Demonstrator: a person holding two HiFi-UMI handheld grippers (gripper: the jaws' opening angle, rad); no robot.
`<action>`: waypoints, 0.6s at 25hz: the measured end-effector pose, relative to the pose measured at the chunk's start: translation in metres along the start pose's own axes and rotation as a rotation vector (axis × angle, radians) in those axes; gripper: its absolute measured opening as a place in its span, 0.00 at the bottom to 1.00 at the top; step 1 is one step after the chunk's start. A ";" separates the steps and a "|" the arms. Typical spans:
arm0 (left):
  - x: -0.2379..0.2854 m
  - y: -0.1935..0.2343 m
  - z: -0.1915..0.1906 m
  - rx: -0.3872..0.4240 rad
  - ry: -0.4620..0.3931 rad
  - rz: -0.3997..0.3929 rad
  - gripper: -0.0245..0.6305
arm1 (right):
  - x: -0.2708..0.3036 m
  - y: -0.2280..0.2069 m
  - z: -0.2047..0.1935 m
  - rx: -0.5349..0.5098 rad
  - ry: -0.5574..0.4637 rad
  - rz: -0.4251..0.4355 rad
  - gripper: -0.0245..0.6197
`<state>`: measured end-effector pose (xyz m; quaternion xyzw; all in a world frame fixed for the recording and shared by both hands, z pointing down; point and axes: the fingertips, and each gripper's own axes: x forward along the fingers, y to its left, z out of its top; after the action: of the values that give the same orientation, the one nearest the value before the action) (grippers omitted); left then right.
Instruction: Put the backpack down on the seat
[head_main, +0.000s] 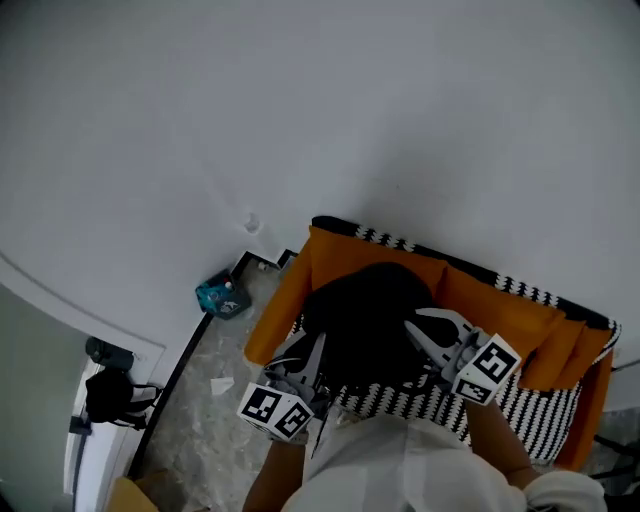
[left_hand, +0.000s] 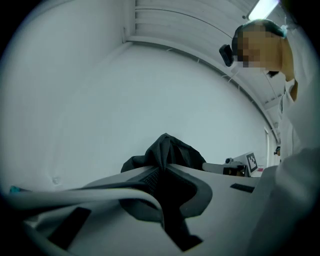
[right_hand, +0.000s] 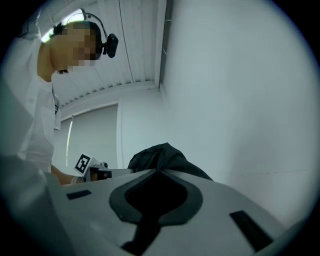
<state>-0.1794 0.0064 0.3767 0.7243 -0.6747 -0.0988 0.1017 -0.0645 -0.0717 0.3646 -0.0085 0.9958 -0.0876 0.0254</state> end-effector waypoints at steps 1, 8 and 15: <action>0.011 0.008 0.001 -0.002 0.015 -0.040 0.09 | 0.004 -0.008 0.000 0.001 -0.002 -0.045 0.08; 0.072 0.047 -0.006 -0.026 0.106 -0.270 0.09 | 0.021 -0.044 -0.014 -0.007 -0.002 -0.308 0.08; 0.118 0.076 -0.046 -0.060 0.219 -0.363 0.09 | 0.028 -0.082 -0.053 0.048 0.060 -0.467 0.08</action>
<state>-0.2310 -0.1157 0.4418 0.8371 -0.5149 -0.0563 0.1762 -0.0940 -0.1436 0.4300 -0.2353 0.9648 -0.1150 -0.0251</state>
